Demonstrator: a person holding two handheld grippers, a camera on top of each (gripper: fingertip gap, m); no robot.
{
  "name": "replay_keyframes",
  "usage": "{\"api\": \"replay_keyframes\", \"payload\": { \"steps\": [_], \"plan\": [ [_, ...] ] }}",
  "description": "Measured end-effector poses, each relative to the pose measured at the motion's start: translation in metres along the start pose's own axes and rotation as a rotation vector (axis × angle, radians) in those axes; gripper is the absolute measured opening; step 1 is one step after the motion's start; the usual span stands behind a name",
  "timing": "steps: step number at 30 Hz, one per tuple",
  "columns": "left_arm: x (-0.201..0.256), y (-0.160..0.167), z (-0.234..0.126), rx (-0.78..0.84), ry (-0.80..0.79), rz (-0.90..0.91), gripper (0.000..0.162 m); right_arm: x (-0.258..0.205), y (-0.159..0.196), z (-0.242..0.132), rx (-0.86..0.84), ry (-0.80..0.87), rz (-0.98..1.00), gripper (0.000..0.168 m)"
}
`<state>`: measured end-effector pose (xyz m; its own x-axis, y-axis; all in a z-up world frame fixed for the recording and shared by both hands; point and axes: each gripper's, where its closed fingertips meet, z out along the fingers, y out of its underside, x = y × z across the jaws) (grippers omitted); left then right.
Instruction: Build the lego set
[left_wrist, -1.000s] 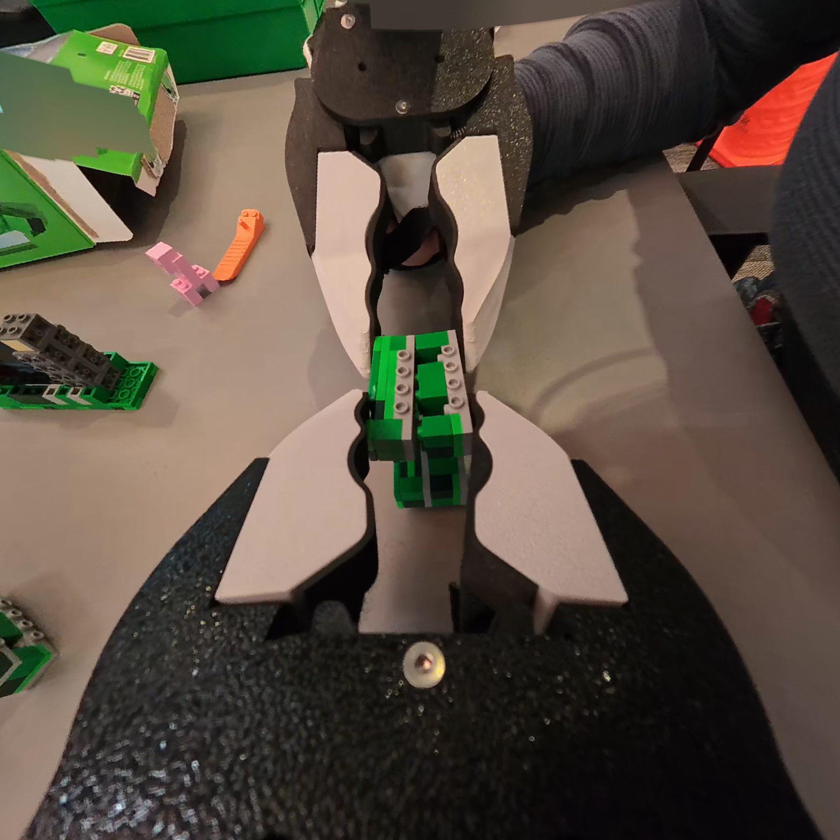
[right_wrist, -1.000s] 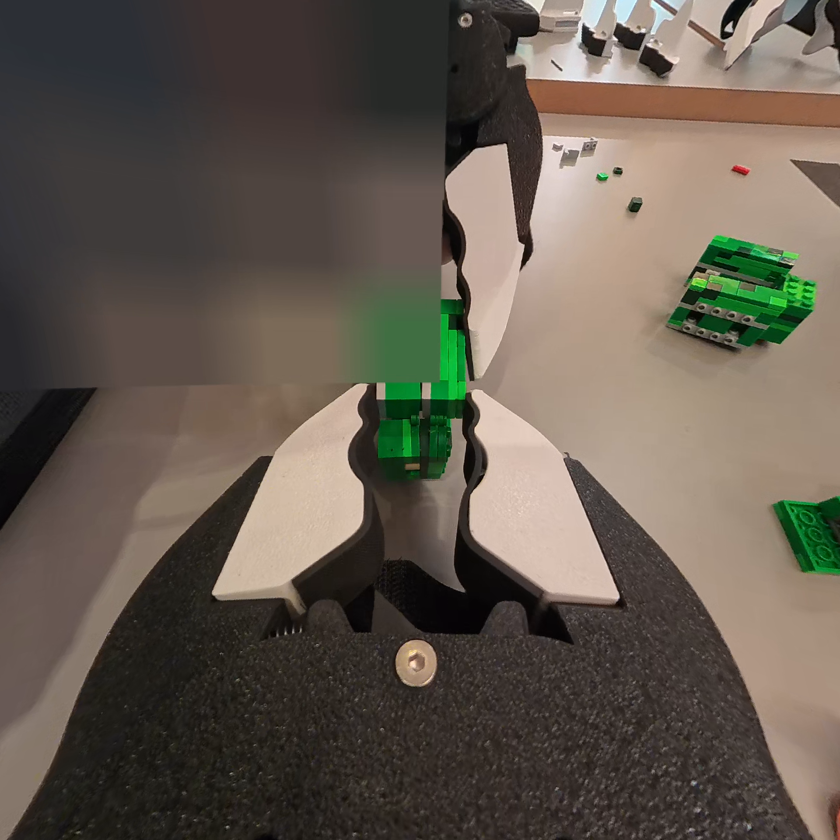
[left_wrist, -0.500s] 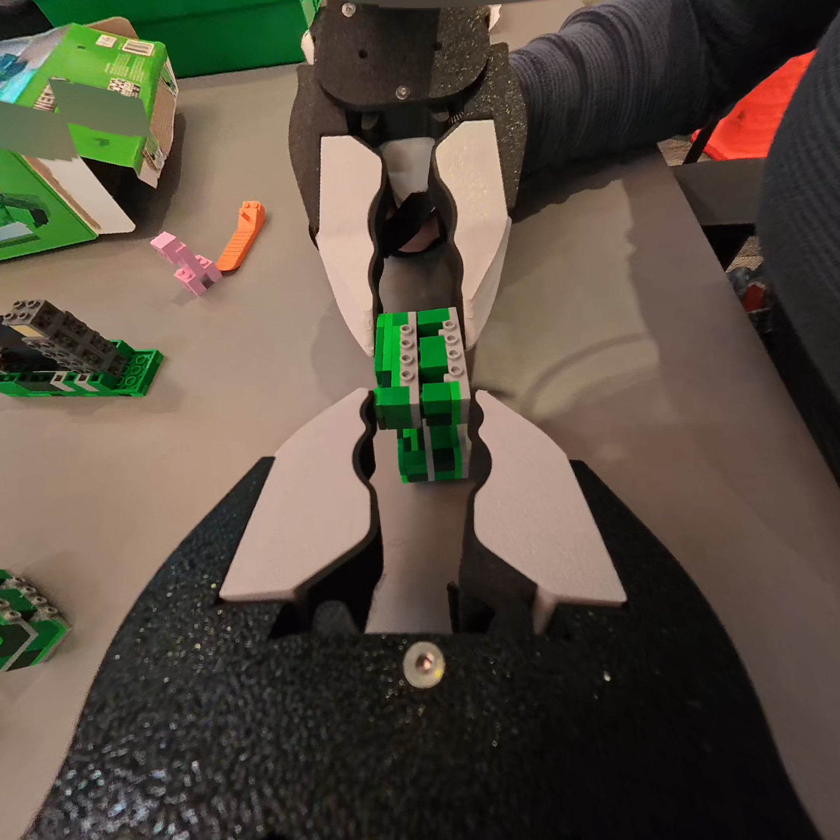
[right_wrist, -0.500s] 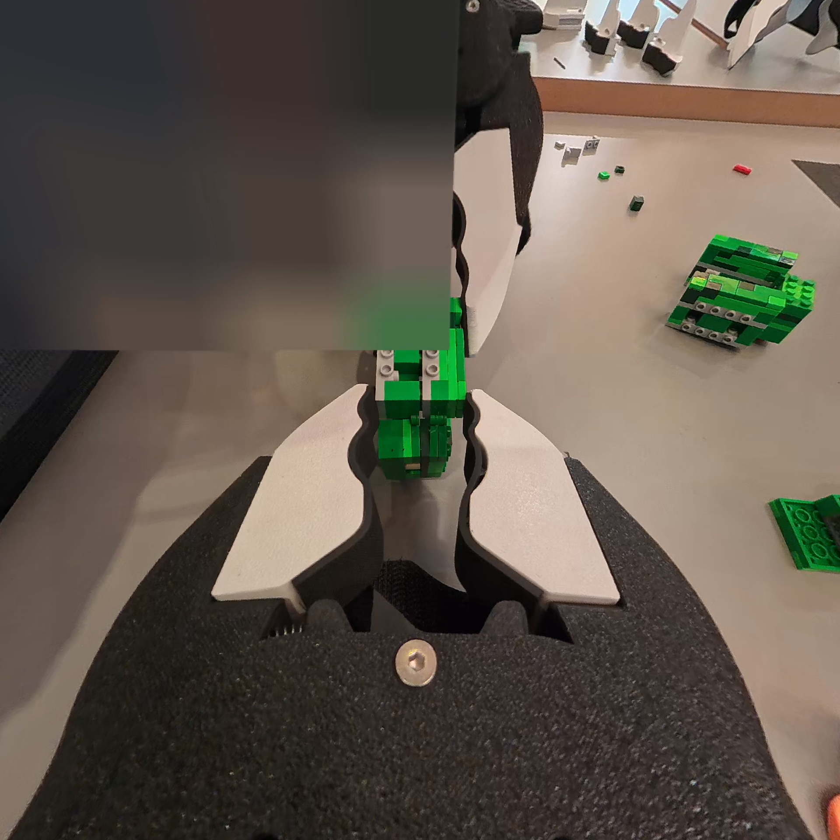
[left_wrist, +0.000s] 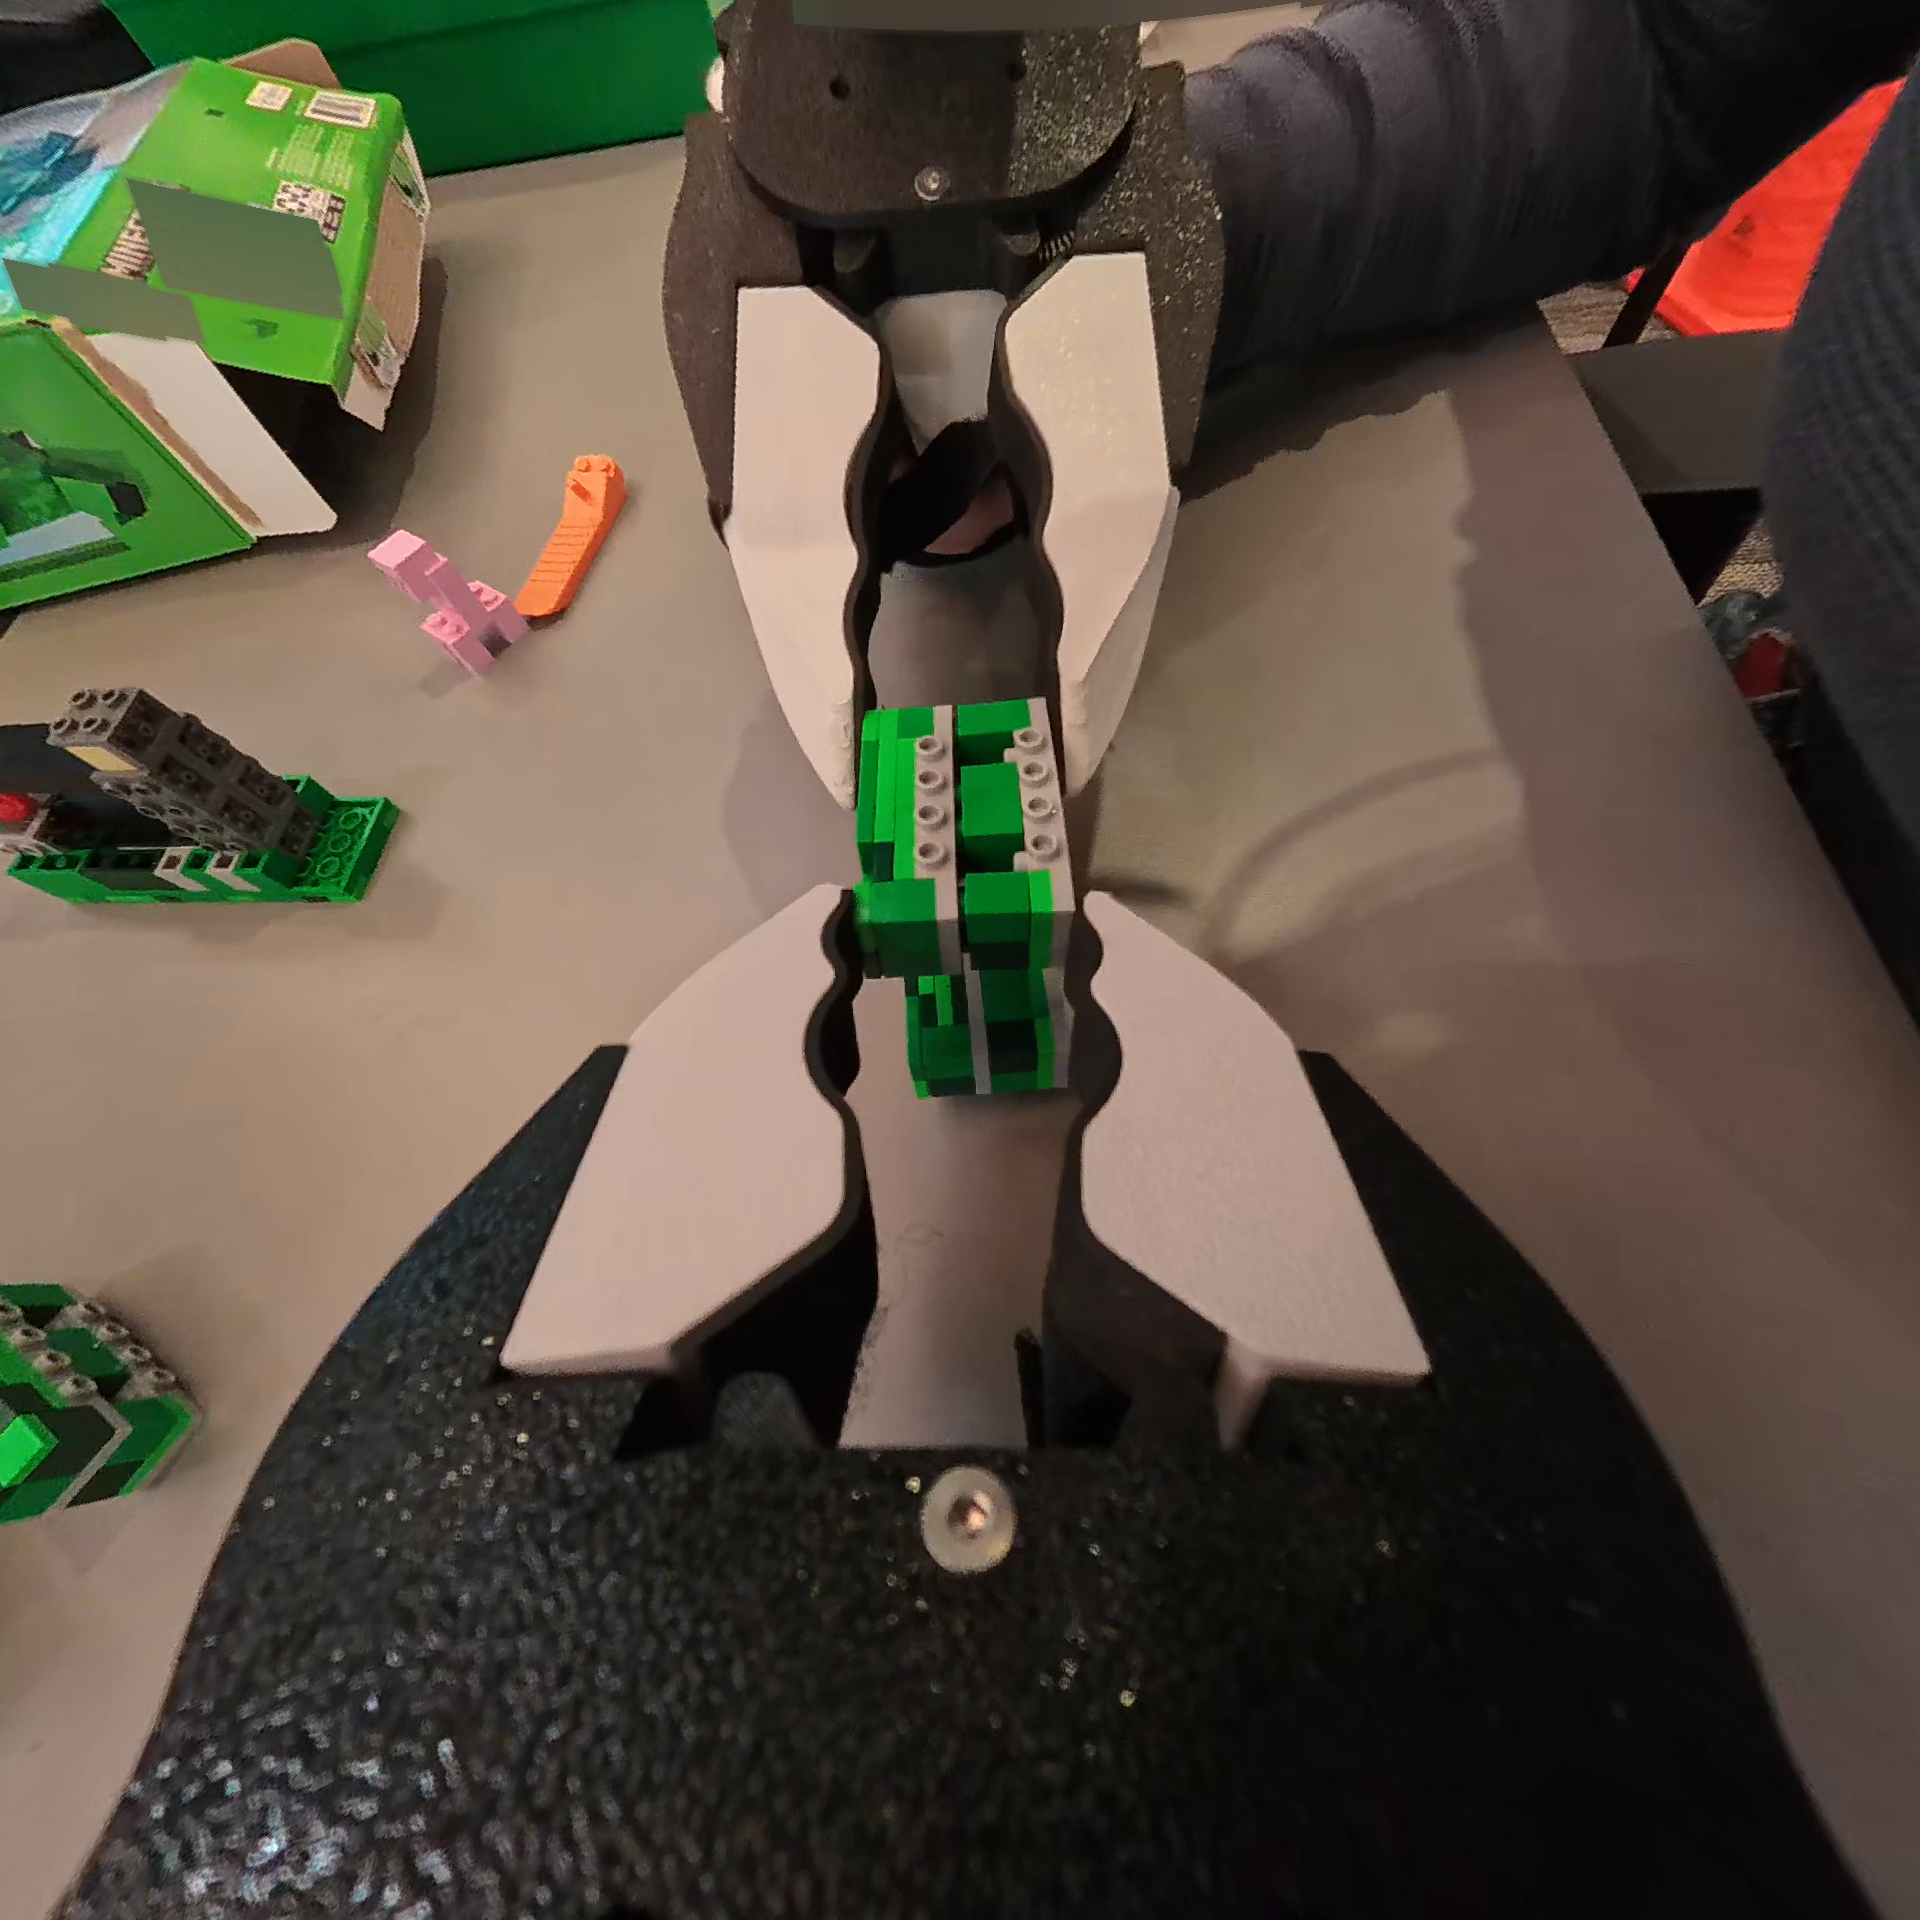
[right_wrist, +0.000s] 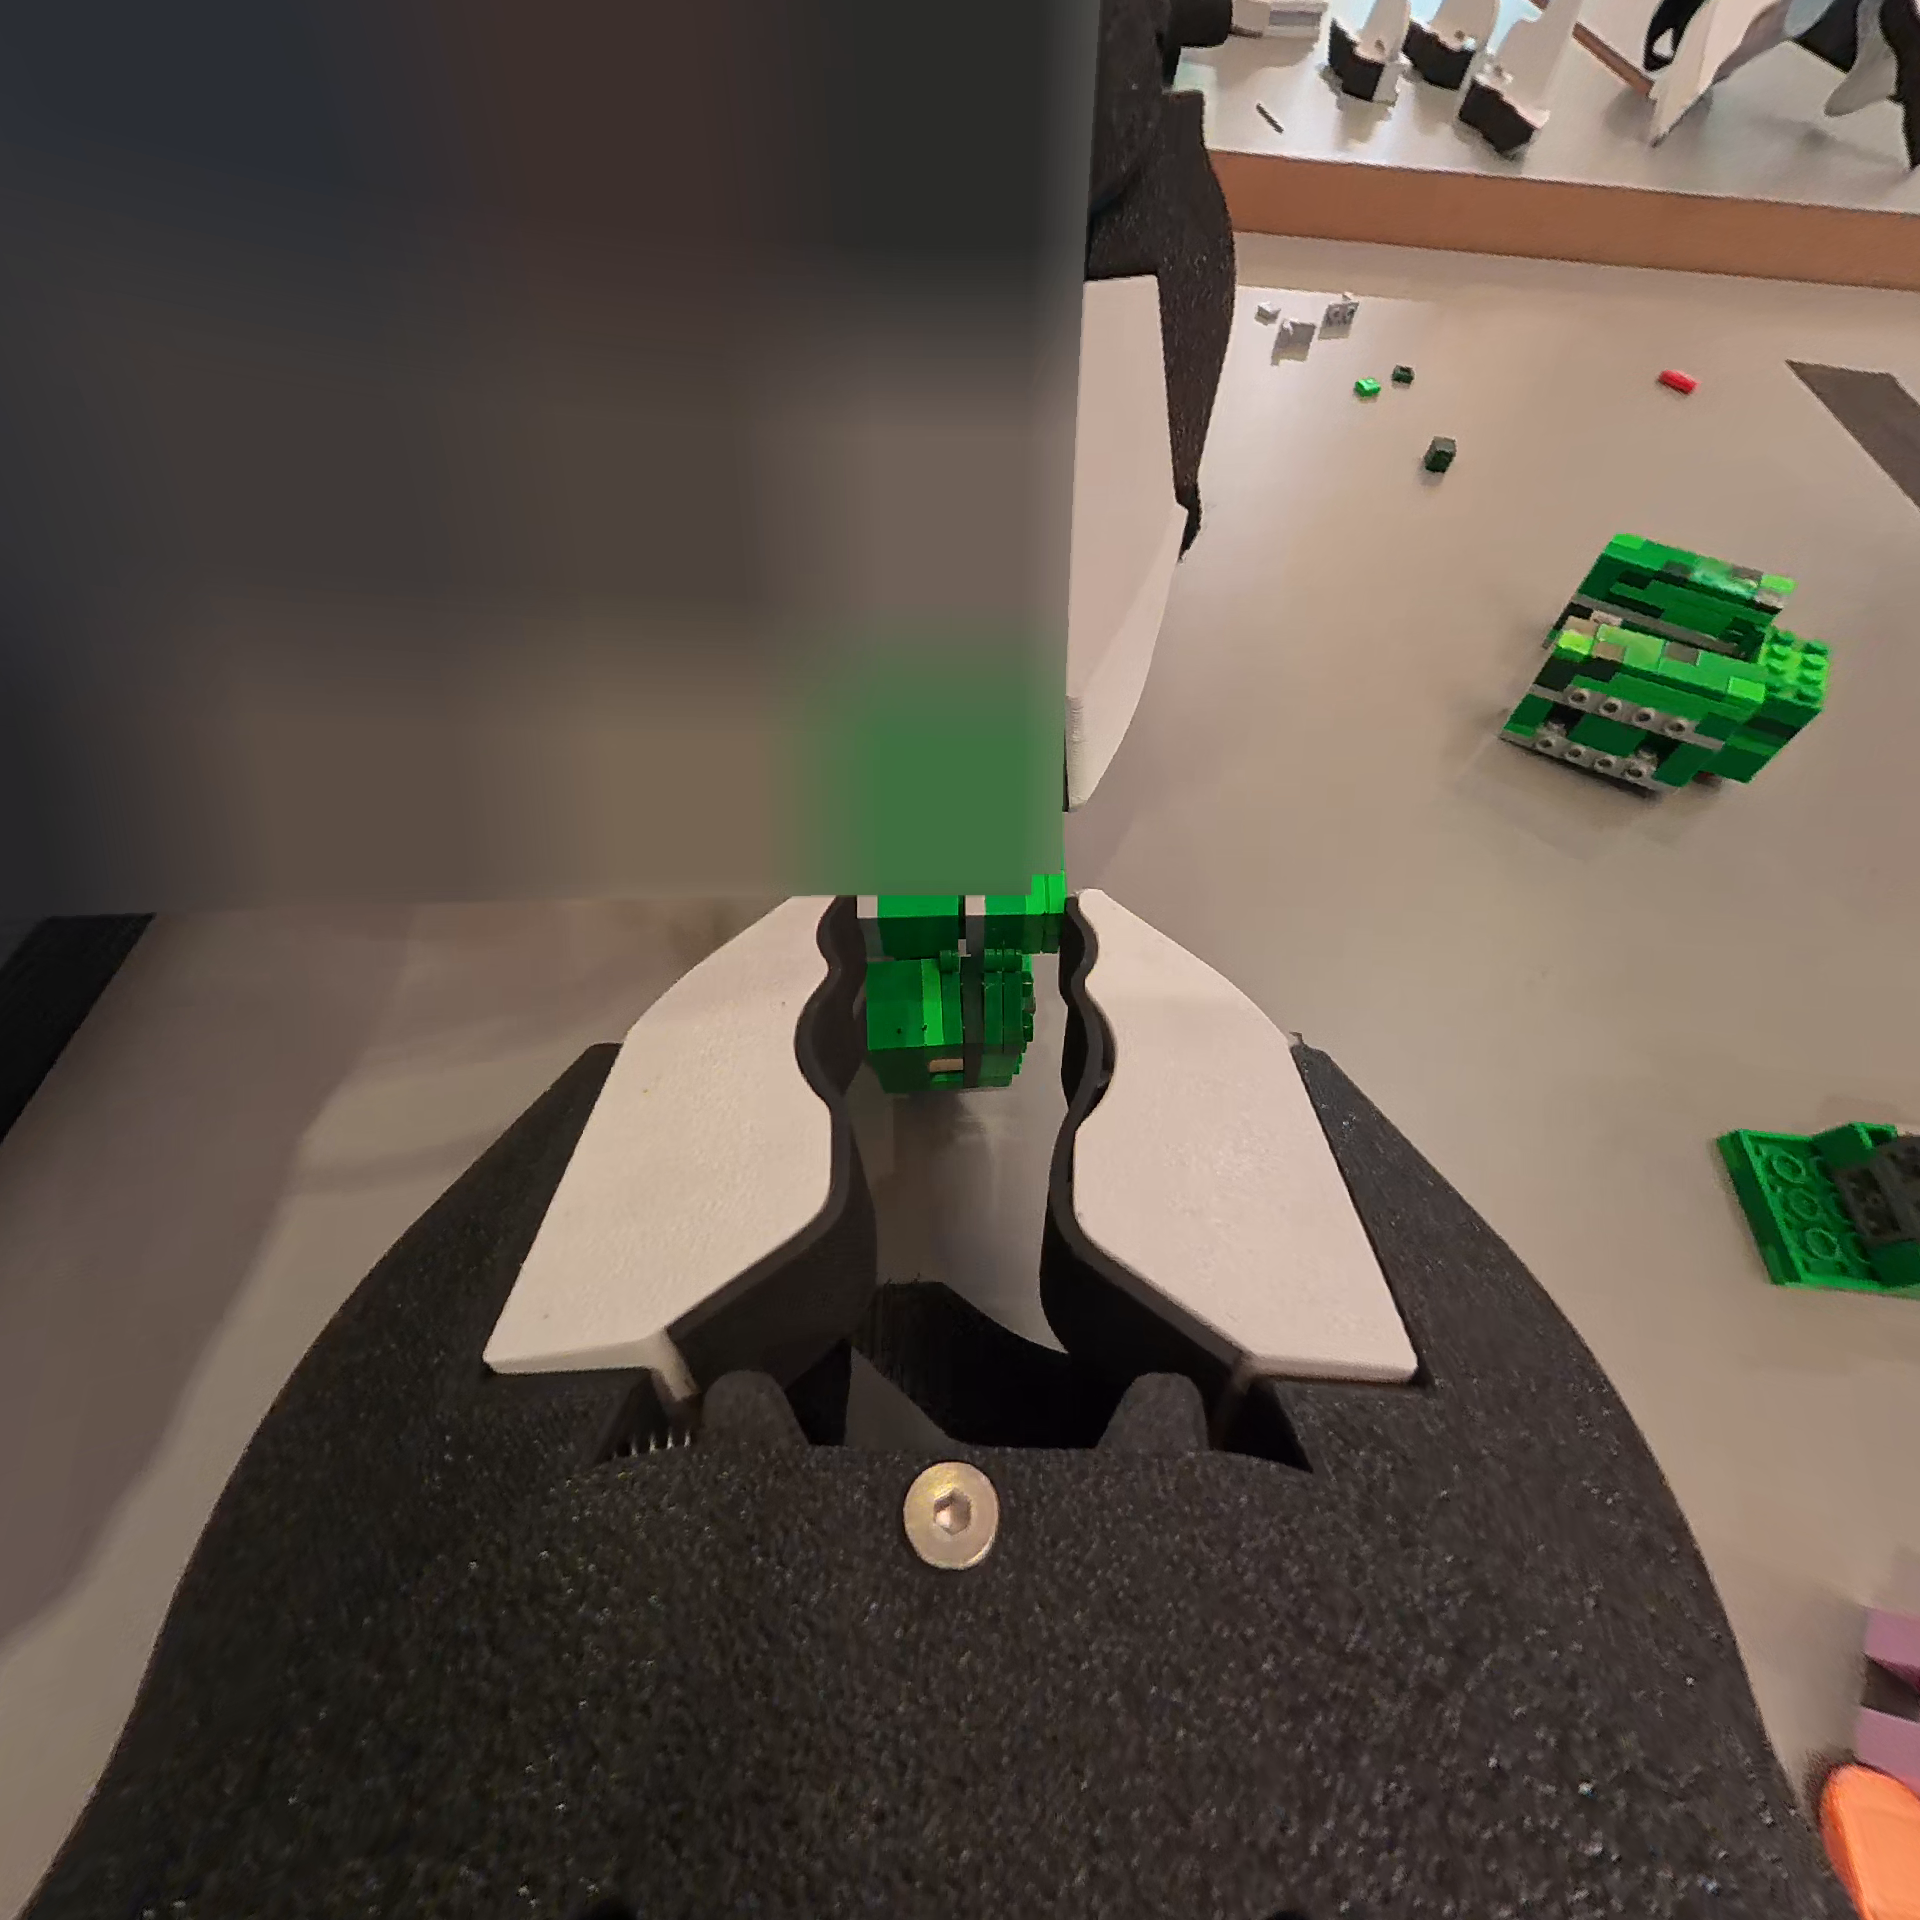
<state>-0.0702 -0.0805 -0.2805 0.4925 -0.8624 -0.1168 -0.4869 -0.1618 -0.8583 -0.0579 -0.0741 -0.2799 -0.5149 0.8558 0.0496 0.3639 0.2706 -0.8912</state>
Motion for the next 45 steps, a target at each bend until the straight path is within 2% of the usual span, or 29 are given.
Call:
{"api": "replay_keyframes", "payload": {
  "steps": [2,4,6,9,11,23,33,37,45],
  "plan": [
    [-0.002,0.0,-0.001,-0.01,-0.007,-0.001,0.038,0.002,-0.001,0.0,-0.006,0.018,0.002,0.037],
    [-0.002,0.0,-0.001,-0.017,-0.012,0.003,0.038,-0.001,-0.007,0.001,-0.01,0.015,-0.003,0.048],
    [-0.002,0.0,-0.001,-0.022,-0.013,0.004,0.038,-0.003,-0.011,0.004,-0.046,0.017,-0.026,0.05],
    [-0.001,-0.001,-0.001,-0.037,-0.02,0.022,0.038,-0.002,-0.011,0.009,-0.125,0.049,-0.061,0.048],
    [0.0,-0.001,-0.001,-0.045,-0.024,0.038,0.038,0.0,-0.011,0.01,-0.151,0.07,-0.083,0.038],
    [0.002,-0.004,-0.001,-0.056,-0.027,0.073,0.037,-0.003,-0.009,0.007,-0.239,0.08,-0.176,0.036],
    [0.0,-0.003,-0.001,-0.035,-0.015,0.027,0.038,-0.001,-0.011,0.009,-0.159,0.046,-0.061,0.037],
    [-0.002,-0.001,-0.002,-0.039,-0.023,0.018,0.038,0.002,-0.007,0.005,-0.141,0.033,-0.023,0.05],
    [-0.001,-0.002,-0.003,-0.023,-0.003,-0.011,0.038,0.002,-0.003,0.003,-0.119,0.004,0.005,0.037]
  ]
}}
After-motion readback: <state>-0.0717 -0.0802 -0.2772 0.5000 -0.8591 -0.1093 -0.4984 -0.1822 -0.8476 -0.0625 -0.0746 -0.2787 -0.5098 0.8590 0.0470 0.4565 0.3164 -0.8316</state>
